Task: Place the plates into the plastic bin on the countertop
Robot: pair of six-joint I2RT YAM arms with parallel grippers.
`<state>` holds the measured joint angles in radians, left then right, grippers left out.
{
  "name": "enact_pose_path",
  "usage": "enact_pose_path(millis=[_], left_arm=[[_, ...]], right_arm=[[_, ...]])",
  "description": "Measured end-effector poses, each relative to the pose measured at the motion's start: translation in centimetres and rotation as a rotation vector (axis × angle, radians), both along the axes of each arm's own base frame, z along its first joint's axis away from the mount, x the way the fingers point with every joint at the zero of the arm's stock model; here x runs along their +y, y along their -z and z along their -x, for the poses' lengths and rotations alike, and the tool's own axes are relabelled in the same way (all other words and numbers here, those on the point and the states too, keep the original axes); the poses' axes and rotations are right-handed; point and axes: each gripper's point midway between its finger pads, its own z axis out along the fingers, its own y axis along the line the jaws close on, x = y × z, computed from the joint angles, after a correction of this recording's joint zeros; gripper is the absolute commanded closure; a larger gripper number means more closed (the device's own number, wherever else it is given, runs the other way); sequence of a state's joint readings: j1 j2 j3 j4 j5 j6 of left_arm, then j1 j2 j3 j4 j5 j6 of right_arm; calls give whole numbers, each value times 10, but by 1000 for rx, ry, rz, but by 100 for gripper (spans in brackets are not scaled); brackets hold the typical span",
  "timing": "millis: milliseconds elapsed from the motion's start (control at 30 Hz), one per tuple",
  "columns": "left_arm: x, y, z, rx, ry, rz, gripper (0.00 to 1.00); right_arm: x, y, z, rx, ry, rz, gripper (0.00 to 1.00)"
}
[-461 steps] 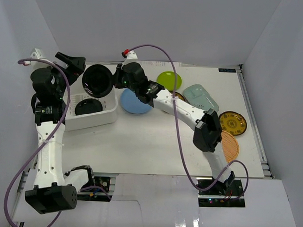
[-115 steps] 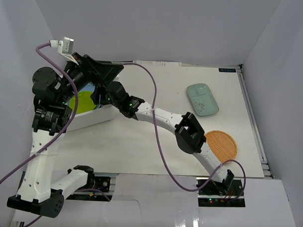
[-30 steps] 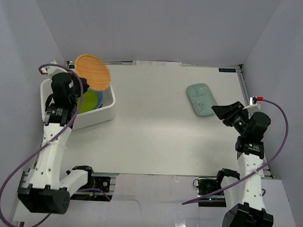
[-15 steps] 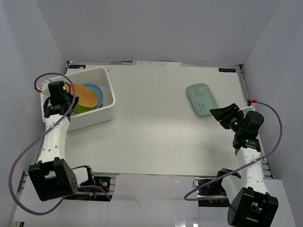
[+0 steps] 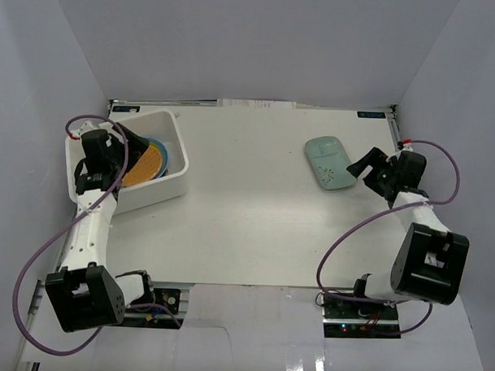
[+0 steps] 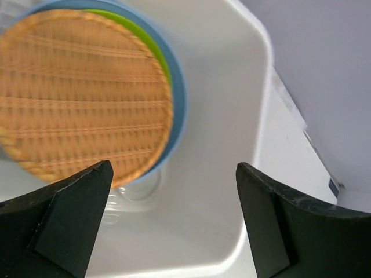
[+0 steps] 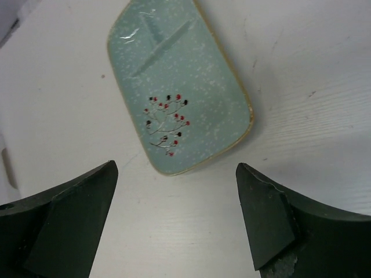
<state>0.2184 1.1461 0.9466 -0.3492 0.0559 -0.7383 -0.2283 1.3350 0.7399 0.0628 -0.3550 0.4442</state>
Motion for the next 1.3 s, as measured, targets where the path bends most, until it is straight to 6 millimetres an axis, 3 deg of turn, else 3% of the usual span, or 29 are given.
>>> enact_pose_path(millis=[200,400,600,733,800,933,1033,1300], left_arm=[[-62,-33,-7,-101,248,-55,2],[-94,-23,-17,-63,393,-112,2],[-122,27,-32,80,503,-137,2],[-145,48,-35,139,574,-146,2],[-155,52,-34,148,601,-148,2],[-175,53,-28,147,641,-175,2],[-190,53,-23,142,671,-178,2],[-234,54,-11,127,754,-151,2]], right_arm=[[-23,41,-43,111,20,66,13],[-25,67,-67,155,-26,60,25],[-8,89,-65,173,-89,-27,33],[4,90,-65,138,-121,-97,47],[8,93,-65,130,-123,-121,54],[16,100,-60,128,-128,-168,80],[23,104,-51,121,-120,-210,92],[34,89,-11,85,-63,-252,92]])
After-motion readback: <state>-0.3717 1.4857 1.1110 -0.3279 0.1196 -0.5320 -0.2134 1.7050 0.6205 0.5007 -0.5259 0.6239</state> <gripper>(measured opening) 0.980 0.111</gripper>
